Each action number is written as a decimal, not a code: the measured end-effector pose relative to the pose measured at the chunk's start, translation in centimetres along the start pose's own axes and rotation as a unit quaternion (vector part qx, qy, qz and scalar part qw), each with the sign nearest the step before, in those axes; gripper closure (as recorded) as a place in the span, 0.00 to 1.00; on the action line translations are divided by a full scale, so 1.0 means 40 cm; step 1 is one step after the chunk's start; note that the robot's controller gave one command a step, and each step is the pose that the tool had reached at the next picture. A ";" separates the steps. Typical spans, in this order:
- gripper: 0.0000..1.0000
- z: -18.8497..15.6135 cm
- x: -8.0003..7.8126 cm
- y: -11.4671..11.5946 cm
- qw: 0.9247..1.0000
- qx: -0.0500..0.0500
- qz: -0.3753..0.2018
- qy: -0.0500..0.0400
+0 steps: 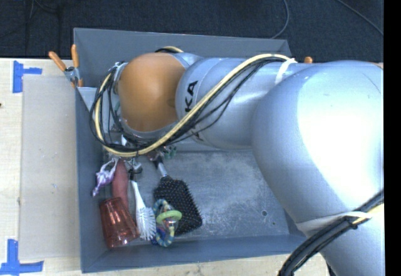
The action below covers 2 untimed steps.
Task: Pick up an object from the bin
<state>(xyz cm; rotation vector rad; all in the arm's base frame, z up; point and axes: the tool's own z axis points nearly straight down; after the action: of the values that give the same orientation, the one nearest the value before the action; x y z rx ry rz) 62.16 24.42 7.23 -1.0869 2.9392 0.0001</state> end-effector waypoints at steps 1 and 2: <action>1.00 -0.013 0.005 0.002 1.000 -0.001 0.000 0.003; 1.00 -0.054 0.006 0.005 1.000 -0.002 0.000 0.004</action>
Offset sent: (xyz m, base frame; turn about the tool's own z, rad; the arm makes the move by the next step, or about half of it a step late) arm 0.0000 -0.0002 0.0001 0.0000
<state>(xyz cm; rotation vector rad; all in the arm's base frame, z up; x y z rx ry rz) 61.83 24.39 9.37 -1.0899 2.9483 0.0013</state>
